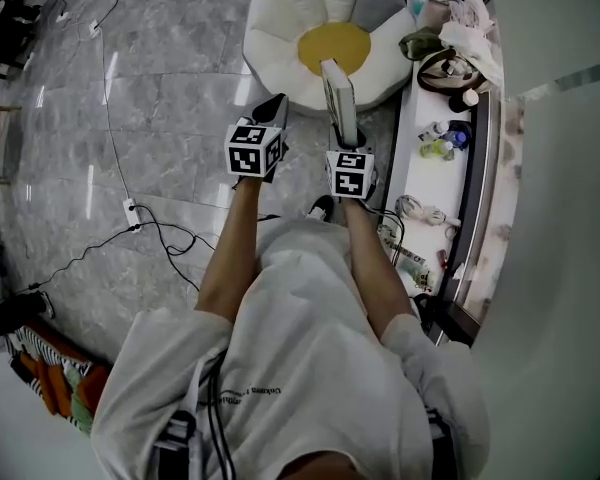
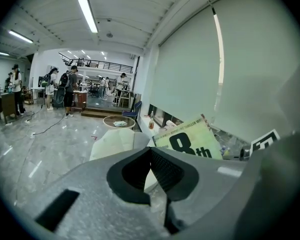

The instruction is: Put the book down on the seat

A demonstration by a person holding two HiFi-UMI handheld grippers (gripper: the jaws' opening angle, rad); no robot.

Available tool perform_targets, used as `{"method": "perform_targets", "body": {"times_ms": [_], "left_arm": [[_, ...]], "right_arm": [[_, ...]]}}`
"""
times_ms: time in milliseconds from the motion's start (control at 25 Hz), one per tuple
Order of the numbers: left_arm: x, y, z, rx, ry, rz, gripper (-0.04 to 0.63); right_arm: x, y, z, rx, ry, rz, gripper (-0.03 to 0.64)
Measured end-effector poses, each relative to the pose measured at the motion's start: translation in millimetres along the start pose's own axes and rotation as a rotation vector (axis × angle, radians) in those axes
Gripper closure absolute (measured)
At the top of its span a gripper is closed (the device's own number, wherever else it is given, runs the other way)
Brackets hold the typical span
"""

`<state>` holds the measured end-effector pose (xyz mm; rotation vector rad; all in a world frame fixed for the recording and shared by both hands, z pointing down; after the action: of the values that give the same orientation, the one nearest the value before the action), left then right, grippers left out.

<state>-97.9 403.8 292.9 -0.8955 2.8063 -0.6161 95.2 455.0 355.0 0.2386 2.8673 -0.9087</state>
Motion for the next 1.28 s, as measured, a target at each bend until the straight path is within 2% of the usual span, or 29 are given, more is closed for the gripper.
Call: {"method": "perform_targets", "body": {"times_ms": [200, 600, 800, 960, 1120, 1280], "left_arm": [[-1, -5, -6, 0.024, 0.0, 0.02, 0.586], [16, -12, -13, 0.045, 0.021, 0.044, 0.587], [25, -34, -12, 0.048, 0.001, -0.025, 0.588], [37, -54, -16, 0.044, 0.012, -0.072, 0.586], [62, -69, -13, 0.052, 0.016, -0.115, 0.588], [93, -87, -13, 0.117, -0.101, -0.187, 0.586]], "right_arm": [[-25, 0, -7, 0.002, -0.095, -0.049, 0.462], [-26, -12, -8, 0.02, -0.111, -0.04, 0.462], [-16, -33, 6, 0.03, -0.067, -0.059, 0.462], [-6, -48, 10, 0.043, -0.037, -0.039, 0.462], [-2, -67, 15, 0.066, -0.079, -0.076, 0.462], [9, -85, 18, 0.098, -0.12, -0.121, 0.462]]}}
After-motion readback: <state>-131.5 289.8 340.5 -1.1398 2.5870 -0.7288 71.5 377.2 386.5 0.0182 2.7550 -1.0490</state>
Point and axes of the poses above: the fingertips, and each gripper's own axes: y backward along the fingers, x to its left, z out of its top, the point moved 9 cm from there along y, backward along the fingers, and after that the axes turned 13 degrees about -y, right-handed, at the moved point
